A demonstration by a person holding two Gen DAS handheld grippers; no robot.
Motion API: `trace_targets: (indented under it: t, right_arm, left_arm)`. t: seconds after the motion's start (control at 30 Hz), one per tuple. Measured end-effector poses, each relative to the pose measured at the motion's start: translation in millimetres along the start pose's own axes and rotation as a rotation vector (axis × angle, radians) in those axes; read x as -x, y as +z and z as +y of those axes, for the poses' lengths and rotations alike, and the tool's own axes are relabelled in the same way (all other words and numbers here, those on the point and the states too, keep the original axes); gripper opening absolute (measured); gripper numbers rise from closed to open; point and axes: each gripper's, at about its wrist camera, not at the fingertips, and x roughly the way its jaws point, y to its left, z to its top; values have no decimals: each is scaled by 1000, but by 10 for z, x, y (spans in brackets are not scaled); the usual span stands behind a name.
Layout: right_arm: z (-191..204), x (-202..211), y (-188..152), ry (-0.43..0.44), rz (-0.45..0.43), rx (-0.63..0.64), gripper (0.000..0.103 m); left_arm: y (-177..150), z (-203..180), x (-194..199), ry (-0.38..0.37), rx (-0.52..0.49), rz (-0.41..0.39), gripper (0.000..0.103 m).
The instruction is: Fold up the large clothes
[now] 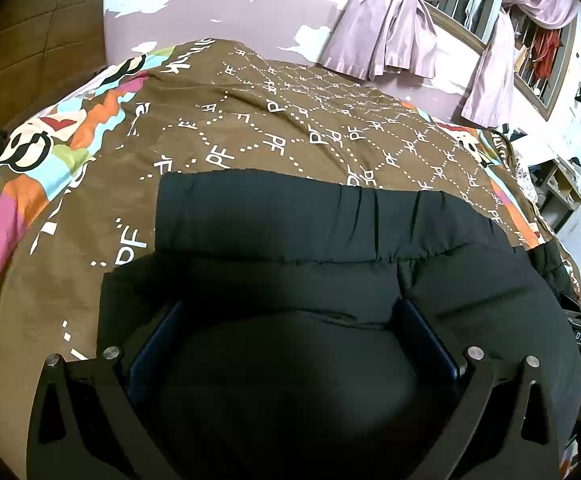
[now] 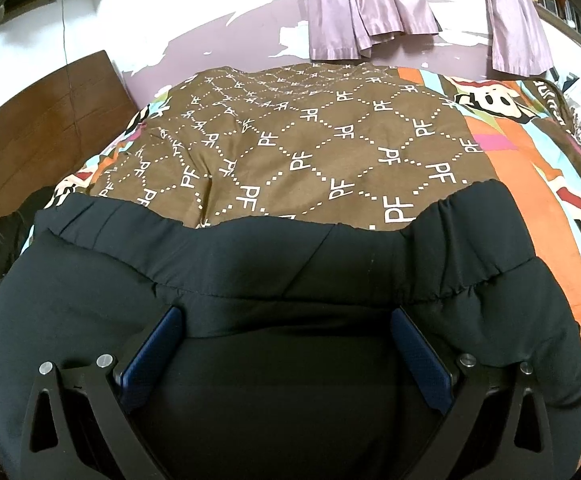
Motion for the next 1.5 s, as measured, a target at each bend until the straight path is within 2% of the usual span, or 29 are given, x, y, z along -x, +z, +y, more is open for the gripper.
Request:
trace_targets:
  t: [0.23,0.5,0.63,0.73,0.9,1.03,1.3,1.5]
  right_arm:
    - [-3,50,-18,3,-12,5,103]
    - [77,126,-84,-54,-48,36,103]
    - [194,258,-163,-151,-100,74,103]
    - [311,392,-180,-236,-123,126,103]
    - [393,603,-236,-265,-155,178,103]
    - [453,767,-309,-284,-190,254,103]
    - [476,1044,-381,-343,-239,315,103]
    - [611,1161,-498,-369,-247,379,103]
  left_arm:
    - [-10,-29,44,14,-13,-20,102]
    - [-48,-37,78,14,-26,-46,102]
    - [-106,1,199,-7,-23,-121,102]
    - [-72,39,302,-10,-8,-145,102]
    - [-56,115,623,12,47,-220,102]
    - [-89,198,884,49,37,-260,102]
    - [-252,388,1191,116,-7,-193,102]
    - [-495,464,1245,90,-23,-133,102]
